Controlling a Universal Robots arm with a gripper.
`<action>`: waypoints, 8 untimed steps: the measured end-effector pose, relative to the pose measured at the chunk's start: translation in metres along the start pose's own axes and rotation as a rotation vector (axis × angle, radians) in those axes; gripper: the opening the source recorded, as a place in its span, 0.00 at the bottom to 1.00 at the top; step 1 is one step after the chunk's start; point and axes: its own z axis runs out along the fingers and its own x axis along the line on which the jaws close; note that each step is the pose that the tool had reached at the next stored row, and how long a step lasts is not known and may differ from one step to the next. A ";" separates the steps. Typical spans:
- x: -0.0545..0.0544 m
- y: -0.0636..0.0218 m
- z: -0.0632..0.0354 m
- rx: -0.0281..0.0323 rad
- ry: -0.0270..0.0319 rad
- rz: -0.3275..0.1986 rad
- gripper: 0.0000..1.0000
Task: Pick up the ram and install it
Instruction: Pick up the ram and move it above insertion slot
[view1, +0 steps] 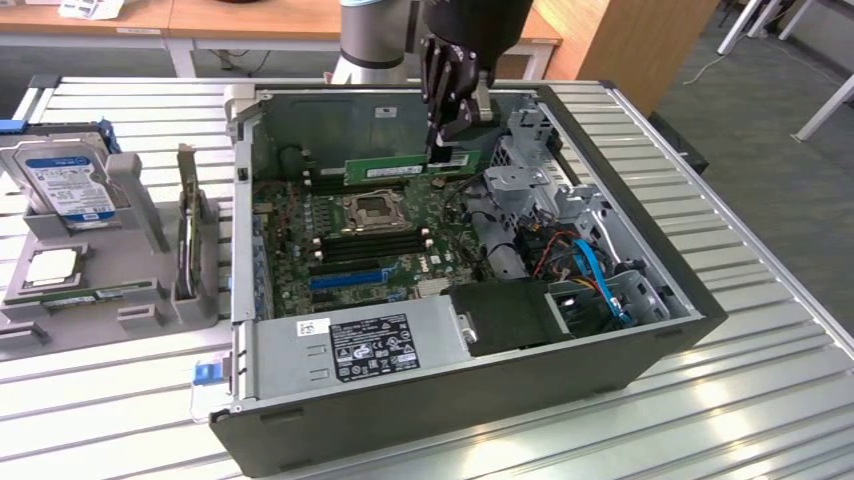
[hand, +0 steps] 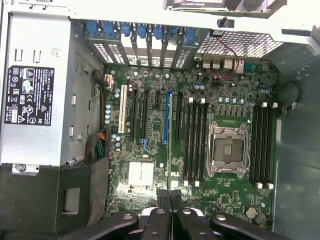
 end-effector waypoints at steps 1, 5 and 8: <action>-0.001 0.0001 0.0001 -0.0001 -0.0001 0.000 0.12; -0.012 0.0003 0.0011 0.0001 -0.0002 0.001 0.12; -0.019 0.0010 0.0020 0.0001 -0.0001 0.002 0.12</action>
